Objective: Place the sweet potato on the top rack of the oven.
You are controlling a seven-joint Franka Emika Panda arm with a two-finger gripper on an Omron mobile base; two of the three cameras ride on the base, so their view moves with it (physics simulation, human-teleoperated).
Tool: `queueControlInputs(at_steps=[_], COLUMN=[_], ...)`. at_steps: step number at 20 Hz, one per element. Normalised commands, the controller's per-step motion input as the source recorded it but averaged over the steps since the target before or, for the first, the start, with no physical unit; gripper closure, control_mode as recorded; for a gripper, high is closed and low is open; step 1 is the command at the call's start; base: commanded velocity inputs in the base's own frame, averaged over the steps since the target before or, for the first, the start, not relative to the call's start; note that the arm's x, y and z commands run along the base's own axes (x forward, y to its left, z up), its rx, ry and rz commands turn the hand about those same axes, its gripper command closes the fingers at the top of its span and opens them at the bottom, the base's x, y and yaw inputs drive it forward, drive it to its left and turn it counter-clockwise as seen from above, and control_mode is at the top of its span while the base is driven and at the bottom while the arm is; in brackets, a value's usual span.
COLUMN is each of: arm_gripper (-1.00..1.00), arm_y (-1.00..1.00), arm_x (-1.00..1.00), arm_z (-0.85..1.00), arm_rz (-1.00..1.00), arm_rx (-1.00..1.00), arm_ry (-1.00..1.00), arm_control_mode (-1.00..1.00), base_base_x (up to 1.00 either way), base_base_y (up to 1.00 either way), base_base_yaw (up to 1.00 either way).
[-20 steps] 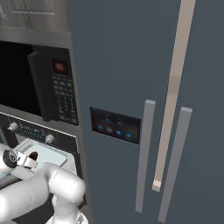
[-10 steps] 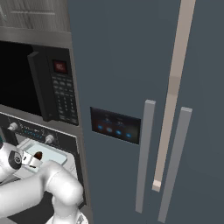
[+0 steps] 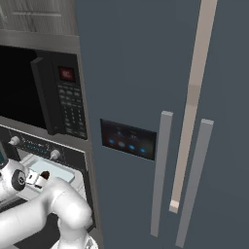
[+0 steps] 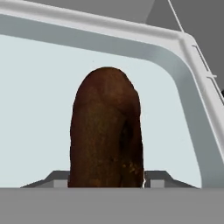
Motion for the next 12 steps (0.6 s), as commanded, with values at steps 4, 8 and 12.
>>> queueControlInputs(at_steps=[4, 8, 12], arm_gripper=[-1.00, -1.00, -1.00], arm_y=[0.08, 0.27, 0.10], arm_x=[0.00, -0.31, -0.62], arm_z=[0.00, 0.24, 0.90], arm_rz=[0.00, 0.00, 0.00], arm_rx=[0.00, -0.12, -0.13], arm_ry=[0.00, -0.08, -0.08], arm_control_mode=[-1.00, -1.00, -1.00], base_base_x=[0.00, 0.00, 0.00], base_base_y=[0.00, 0.00, 0.00], base_base_yaw=[0.00, 0.00, 0.00])
